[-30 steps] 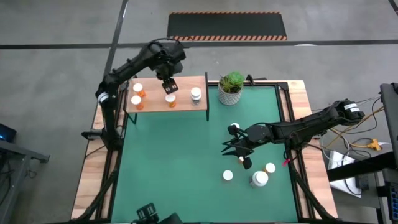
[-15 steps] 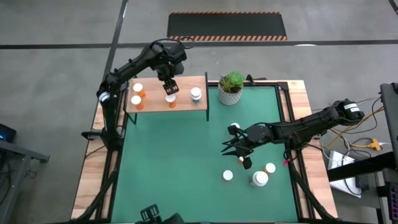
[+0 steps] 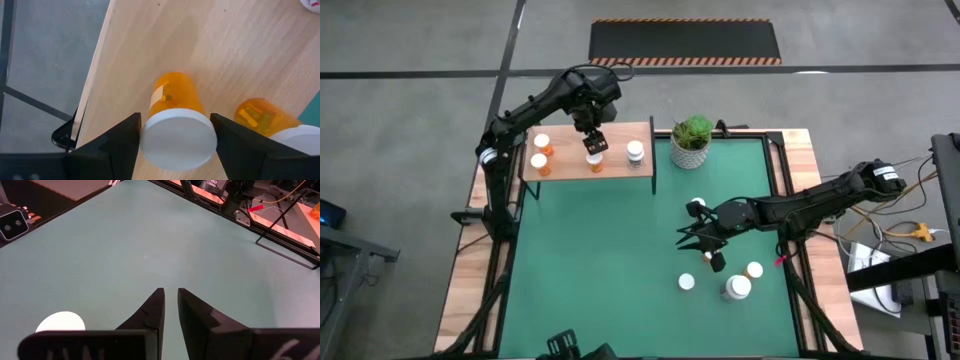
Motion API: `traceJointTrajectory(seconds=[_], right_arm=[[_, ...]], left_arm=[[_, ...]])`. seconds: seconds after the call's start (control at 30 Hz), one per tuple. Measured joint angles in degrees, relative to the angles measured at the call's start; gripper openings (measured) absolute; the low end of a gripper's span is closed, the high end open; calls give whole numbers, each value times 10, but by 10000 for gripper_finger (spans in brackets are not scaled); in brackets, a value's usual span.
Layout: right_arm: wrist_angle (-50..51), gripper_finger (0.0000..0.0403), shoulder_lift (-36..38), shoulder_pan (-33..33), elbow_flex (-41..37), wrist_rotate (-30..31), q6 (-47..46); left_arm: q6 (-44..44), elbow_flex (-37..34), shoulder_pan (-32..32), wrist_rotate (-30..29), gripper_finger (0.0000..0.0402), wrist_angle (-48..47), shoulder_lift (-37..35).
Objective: Pick and place medicine bottles onto shelf by color
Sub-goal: Put the orange pill bottle on the shelf aligned with the other orange pill bottle
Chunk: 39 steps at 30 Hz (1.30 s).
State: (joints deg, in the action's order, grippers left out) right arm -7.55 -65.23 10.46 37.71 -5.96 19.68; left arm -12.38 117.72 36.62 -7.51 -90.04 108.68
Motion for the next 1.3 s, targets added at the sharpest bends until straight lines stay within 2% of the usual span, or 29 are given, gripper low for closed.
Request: traceJointTrajectory(seconds=[0.3, 0.6, 0.73, 1.0, 1.07, 1.3], right_arm=[[0, 43, 0, 0, 0, 0, 0], [0, 43, 0, 0, 0, 0, -1], [0, 43, 0, 0, 0, 0, -1], [0, 43, 0, 0, 0, 0, -6], [0, 43, 0, 0, 0, 0, -6], [0, 43, 0, 0, 0, 0, -6]], left_arm=[[-2, 0, 0, 0, 233, 0, -3], [-45, 4, -17, 2, 228, 1, -50], [-62, -4, -19, -2, 187, 35, -77], [-66, -44, -15, -5, 18, 89, -91], [-64, -58, -15, -7, 8, 88, -91], [-61, -112, -15, -47, 15, 101, -93]])
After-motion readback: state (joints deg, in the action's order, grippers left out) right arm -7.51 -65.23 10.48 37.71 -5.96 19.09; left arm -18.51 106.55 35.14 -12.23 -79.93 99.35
